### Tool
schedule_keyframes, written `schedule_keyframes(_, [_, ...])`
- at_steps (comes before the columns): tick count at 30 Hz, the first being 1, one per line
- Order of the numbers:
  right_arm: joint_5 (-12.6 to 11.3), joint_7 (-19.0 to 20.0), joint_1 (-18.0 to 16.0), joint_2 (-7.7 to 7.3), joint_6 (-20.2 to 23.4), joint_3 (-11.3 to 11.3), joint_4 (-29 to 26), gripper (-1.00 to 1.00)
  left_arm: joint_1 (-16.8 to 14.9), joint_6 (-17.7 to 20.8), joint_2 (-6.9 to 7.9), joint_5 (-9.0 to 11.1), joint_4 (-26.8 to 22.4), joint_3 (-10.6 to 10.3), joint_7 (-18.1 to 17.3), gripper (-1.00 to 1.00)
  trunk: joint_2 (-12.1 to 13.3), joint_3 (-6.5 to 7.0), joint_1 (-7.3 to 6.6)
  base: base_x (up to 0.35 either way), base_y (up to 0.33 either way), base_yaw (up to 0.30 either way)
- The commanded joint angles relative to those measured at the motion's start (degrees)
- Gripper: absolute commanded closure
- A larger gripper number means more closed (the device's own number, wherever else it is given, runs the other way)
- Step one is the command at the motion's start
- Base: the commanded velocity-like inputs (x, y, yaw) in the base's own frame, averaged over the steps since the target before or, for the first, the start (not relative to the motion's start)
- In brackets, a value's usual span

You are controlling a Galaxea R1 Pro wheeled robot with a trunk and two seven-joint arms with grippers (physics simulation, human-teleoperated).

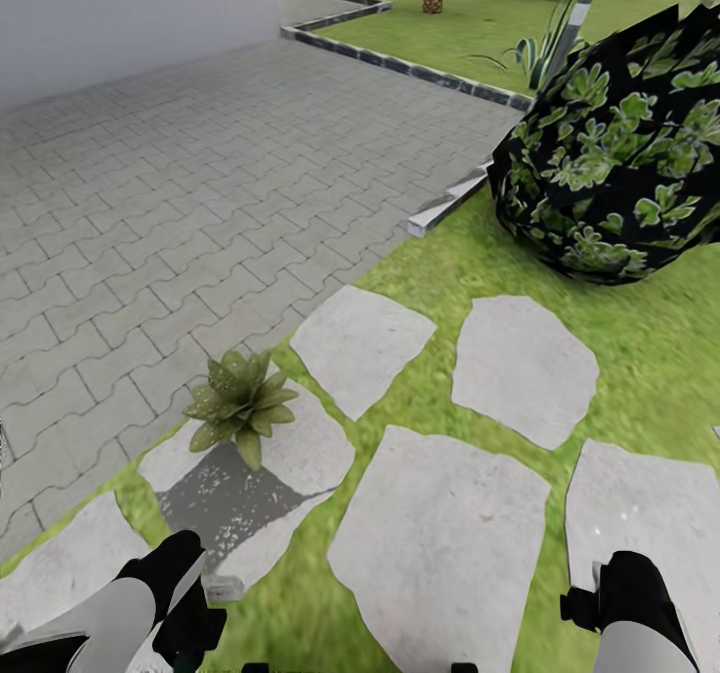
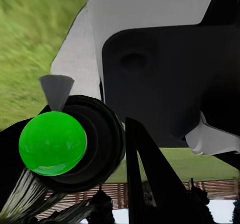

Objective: Pick up the pesticide atomizer in the garden and spray insectifuge to fully cover both potted plants in the garden.

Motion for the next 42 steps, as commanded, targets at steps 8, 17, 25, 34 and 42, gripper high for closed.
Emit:
schedule_keyframes(8, [0.6,0.55,-0.05,0.04,-0.05,-0.2,-0.09,-1.0,-0.02,0.25,-0.02,-0.63,-0.07,0.41,-0.38,1.0,-0.02,-0.38,0.0,0.001,-0.226,0.207])
schedule_keyframes(17, [0.6,0.55,-0.07,0.03,-0.05,-0.2,-0.09,-1.0,-0.02,0.25,-0.02,-0.63,-0.07,0.4,-0.32,1.0,-0.02,-0.79,0.0,0.0,-0.026,0.212])
schedule_keyframes(25, [0.6,0.55,-0.05,0.03,-0.05,-0.2,-0.09,-1.0,-0.02,0.25,-0.02,-0.61,-0.07,2.05,-0.41,1.0,-0.02,-1.15,0.0,0.067,-0.068,0.213])
schedule_keyframes(34, [0.6,0.55,-0.06,0.03,-0.06,-0.2,-0.09,-1.0,-0.02,0.25,-0.02,-0.55,-0.07,2.17,-0.41,1.0,-0.02,-1.55,0.0,0.269,-0.197,0.213])
schedule_keyframes(42, [0.61,0.55,-0.05,0.03,-0.05,-0.2,-0.09,-1.0,-0.02,0.25,-0.02,-0.55,-0.07,2.64,-0.41,1.0,-0.02,-1.91,0.0,0.274,-0.159,0.213])
